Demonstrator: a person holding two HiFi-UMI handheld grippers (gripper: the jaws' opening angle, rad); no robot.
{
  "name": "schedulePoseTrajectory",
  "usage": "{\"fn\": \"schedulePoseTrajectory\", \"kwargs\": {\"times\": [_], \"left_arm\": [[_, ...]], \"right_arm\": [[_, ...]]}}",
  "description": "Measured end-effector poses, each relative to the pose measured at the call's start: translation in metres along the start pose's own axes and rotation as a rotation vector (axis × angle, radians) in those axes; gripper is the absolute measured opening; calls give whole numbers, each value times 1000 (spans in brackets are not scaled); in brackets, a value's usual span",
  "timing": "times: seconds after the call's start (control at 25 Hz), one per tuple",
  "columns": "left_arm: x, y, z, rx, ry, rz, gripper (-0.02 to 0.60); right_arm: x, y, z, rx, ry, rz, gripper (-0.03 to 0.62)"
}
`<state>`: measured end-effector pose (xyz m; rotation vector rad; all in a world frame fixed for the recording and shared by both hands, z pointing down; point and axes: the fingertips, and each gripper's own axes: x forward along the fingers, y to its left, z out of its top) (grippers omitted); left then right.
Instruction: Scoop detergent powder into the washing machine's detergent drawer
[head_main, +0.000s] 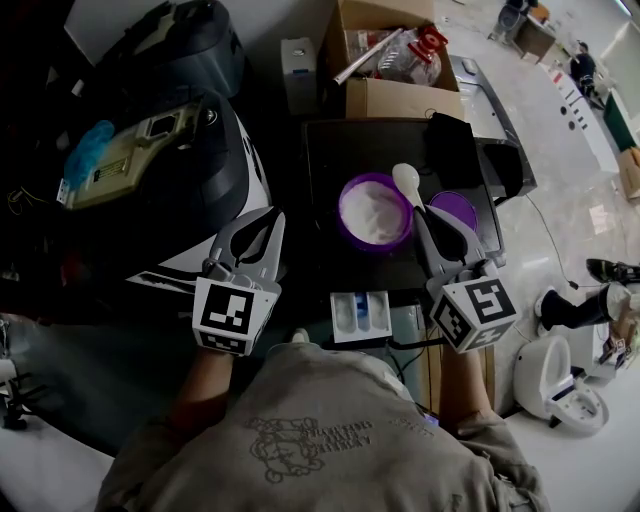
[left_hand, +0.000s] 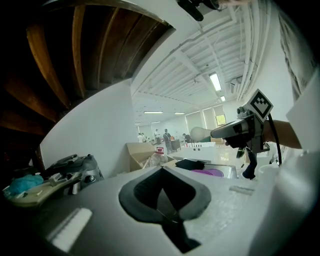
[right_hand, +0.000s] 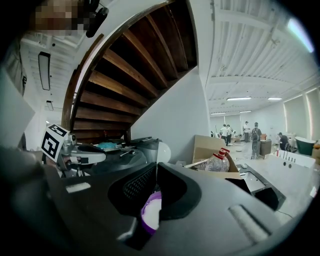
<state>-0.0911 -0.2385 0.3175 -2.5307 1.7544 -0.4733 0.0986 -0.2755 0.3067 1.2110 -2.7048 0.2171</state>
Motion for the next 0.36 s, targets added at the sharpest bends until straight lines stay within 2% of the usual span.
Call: {"fn": "schedulePoseTrajectory", "kwargs": {"times": [0.36], "left_arm": [[0,-4,-3,-7,3,2,0]], "right_arm": [[-1,1,-8,-15,20,10,35]]}}
